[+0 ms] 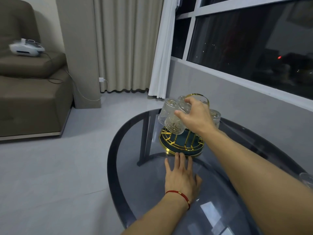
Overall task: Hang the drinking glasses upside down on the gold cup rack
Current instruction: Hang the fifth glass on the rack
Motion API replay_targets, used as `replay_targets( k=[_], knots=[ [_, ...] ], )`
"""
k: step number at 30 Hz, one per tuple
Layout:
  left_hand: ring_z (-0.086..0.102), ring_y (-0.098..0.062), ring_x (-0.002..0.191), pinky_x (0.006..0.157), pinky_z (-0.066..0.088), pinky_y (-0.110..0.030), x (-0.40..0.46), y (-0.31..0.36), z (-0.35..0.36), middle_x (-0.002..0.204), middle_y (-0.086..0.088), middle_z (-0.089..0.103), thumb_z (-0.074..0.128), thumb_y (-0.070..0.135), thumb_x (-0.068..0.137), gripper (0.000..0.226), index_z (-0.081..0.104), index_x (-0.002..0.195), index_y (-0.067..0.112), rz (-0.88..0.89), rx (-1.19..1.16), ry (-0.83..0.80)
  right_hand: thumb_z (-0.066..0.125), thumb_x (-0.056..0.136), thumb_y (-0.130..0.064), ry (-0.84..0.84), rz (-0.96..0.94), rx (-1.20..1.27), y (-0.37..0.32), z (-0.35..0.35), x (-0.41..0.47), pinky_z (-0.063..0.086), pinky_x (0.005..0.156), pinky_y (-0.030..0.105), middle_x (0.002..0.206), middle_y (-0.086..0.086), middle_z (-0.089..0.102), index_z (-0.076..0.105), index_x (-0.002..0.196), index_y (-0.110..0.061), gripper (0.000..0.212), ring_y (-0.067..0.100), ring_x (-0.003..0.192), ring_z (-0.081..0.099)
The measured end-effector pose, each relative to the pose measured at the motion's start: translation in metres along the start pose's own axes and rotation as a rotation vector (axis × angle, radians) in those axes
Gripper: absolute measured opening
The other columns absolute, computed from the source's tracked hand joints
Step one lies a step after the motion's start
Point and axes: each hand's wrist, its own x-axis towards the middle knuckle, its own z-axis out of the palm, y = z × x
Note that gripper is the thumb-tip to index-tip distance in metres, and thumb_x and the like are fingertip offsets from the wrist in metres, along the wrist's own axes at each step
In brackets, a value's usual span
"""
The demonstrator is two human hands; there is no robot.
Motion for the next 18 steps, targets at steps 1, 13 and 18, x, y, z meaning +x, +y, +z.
replay_targets(
  k=[1,13,18],
  knots=[
    [-0.003,-0.031,0.157,0.121,-0.002,-0.065,0.0,0.0,-0.001,0.17,-0.016,0.007,0.027,0.045,0.103,0.068,0.011,0.162,0.015,0.002,0.0,0.0,0.074,0.092,-0.045,-0.026,0.001,-0.032,0.002,0.003,0.001,0.04,0.116,0.059,0.149,0.007,0.06,0.053,0.149,-0.016,0.067,0.029,0.141,0.052],
    [0.003,-0.031,0.156,0.121,0.004,-0.064,-0.001,-0.003,-0.001,0.169,-0.016,0.013,0.028,0.046,0.103,0.066,0.016,0.16,0.014,0.022,0.031,0.006,0.064,0.1,-0.039,-0.027,-0.121,-0.119,0.02,0.005,-0.017,0.038,0.118,0.05,0.144,0.005,0.058,0.056,0.146,-0.017,0.051,0.026,0.135,0.054],
    [0.003,-0.029,0.156,0.122,0.005,-0.063,0.002,-0.003,0.0,0.169,-0.014,0.014,0.031,0.046,0.102,0.062,0.024,0.157,0.017,0.006,0.007,0.007,0.061,0.093,-0.008,0.163,-0.12,-0.014,0.065,-0.021,-0.094,0.053,0.101,0.05,0.13,0.003,0.062,0.065,0.129,-0.013,0.036,0.023,0.117,0.062]
  ],
)
